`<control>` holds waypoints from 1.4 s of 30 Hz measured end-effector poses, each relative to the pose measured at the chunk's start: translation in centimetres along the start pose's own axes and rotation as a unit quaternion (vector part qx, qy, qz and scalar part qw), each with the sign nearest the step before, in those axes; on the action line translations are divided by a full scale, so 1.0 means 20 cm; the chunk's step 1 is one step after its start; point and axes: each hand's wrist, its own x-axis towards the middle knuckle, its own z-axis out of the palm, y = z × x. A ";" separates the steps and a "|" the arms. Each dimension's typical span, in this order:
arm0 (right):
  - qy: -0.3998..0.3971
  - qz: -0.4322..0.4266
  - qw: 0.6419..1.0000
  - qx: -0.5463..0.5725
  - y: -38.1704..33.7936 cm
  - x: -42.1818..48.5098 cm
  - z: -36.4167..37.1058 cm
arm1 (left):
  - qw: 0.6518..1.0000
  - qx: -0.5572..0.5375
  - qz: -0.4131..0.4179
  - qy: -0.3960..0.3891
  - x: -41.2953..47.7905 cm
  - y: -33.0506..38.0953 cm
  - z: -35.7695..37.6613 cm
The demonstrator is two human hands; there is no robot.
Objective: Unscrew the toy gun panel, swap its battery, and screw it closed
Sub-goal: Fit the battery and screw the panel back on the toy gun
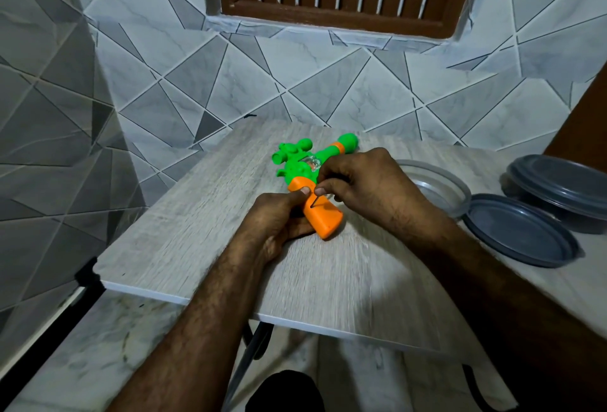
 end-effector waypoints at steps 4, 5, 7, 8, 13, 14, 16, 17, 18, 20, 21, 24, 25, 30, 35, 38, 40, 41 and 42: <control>0.005 -0.001 1.000 -0.013 0.00 0.01 -0.01 | 1.000 0.000 -0.001 0.001 0.00 0.00 0.00; 0.003 -0.002 1.000 -0.016 0.00 0.01 -0.01 | 1.000 0.001 0.000 0.002 0.00 0.00 0.00; -0.004 -0.001 1.000 -0.018 0.00 0.01 -0.01 | 1.000 0.003 0.000 0.003 0.00 0.00 0.00; -0.006 0.001 1.000 -0.017 0.00 0.01 -0.01 | 1.000 0.004 -0.002 0.002 0.00 0.00 0.00; -0.017 0.014 1.000 -0.015 0.01 0.02 -0.02 | 1.000 0.006 -0.003 0.005 -0.01 0.00 0.00; -0.018 0.015 1.000 -0.017 0.01 0.02 -0.02 | 1.000 0.006 -0.003 0.004 0.00 0.00 0.00; -0.014 0.015 1.000 -0.021 0.01 0.02 -0.01 | 1.000 0.005 -0.003 0.003 -0.01 0.00 0.00; -0.011 0.016 1.000 -0.020 0.01 0.02 -0.01 | 1.000 0.005 -0.002 0.003 -0.01 0.00 0.00; -0.007 0.018 1.000 -0.018 0.01 0.02 0.00 | 1.000 0.004 -0.001 0.004 -0.01 0.00 0.00; -0.003 0.017 1.000 -0.018 0.02 0.01 0.00 | 1.000 0.000 -0.001 0.004 -0.01 0.00 0.00; -0.002 0.017 1.000 -0.018 0.02 0.01 0.00 | 1.000 0.000 -0.001 0.003 -0.01 0.00 0.00; -0.002 0.023 0.999 -0.025 0.02 0.01 0.00 | 1.000 0.002 -0.001 0.002 -0.02 0.01 0.01; -0.003 0.022 0.999 -0.032 0.01 0.01 -0.01 | 1.000 0.002 -0.001 0.002 -0.02 0.01 0.01; -0.001 0.022 0.998 -0.065 -0.02 0.01 -0.01 | 1.000 0.003 -0.001 0.004 -0.02 0.01 0.01; 0.006 0.053 0.998 -0.046 0.00 0.02 0.00 | 1.000 0.003 0.002 0.007 -0.03 0.01 0.01; 0.009 0.071 0.997 -0.023 0.02 0.02 0.00 | 1.000 0.002 0.001 0.007 -0.03 0.02 0.02; 0.010 0.073 0.997 -0.015 0.02 0.02 0.01 | 1.000 0.001 0.002 0.009 -0.04 0.02 0.02; 0.012 0.073 0.997 -0.012 0.02 0.02 0.01 | 1.000 0.001 0.003 0.010 -0.04 0.02 0.02; 0.015 0.074 0.997 -0.011 0.02 0.02 0.01 | 1.000 0.001 0.003 0.011 -0.03 0.02 0.02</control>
